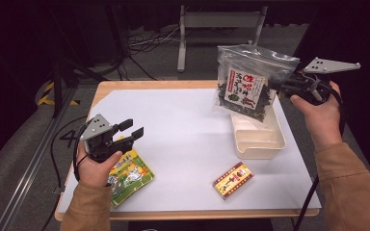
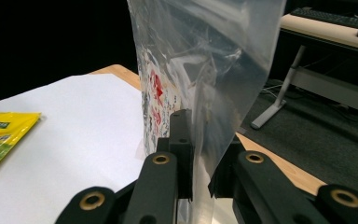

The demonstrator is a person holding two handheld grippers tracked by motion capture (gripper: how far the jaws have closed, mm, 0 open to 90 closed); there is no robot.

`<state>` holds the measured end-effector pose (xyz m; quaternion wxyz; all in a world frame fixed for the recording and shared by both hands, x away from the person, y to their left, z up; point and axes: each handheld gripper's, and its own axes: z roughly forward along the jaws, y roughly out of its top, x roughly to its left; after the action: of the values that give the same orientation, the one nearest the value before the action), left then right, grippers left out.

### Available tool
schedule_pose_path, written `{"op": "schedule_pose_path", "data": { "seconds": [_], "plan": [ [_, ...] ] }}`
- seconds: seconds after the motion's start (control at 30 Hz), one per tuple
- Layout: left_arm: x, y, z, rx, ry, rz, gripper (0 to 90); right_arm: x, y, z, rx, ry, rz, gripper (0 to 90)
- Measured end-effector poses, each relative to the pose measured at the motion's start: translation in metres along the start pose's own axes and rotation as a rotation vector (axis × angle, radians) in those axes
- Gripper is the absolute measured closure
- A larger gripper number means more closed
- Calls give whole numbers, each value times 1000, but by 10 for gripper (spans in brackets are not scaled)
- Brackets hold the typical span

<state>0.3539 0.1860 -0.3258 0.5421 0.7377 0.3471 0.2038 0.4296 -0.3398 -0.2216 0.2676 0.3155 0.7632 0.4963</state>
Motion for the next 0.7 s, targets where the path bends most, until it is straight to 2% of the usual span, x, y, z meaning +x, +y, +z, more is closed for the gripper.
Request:
{"op": "schedule_pose_path", "data": {
  "seconds": [0.23, 0.7],
  "plan": [
    [4, -2, -1, 13, 15, 20, 469, -10, -3, -4, 5, -39, 11, 826],
    [13, -4, -5, 10, 29, 11, 436, -22, -11, -7, 24, -105, 17, 826]
  ]
}}
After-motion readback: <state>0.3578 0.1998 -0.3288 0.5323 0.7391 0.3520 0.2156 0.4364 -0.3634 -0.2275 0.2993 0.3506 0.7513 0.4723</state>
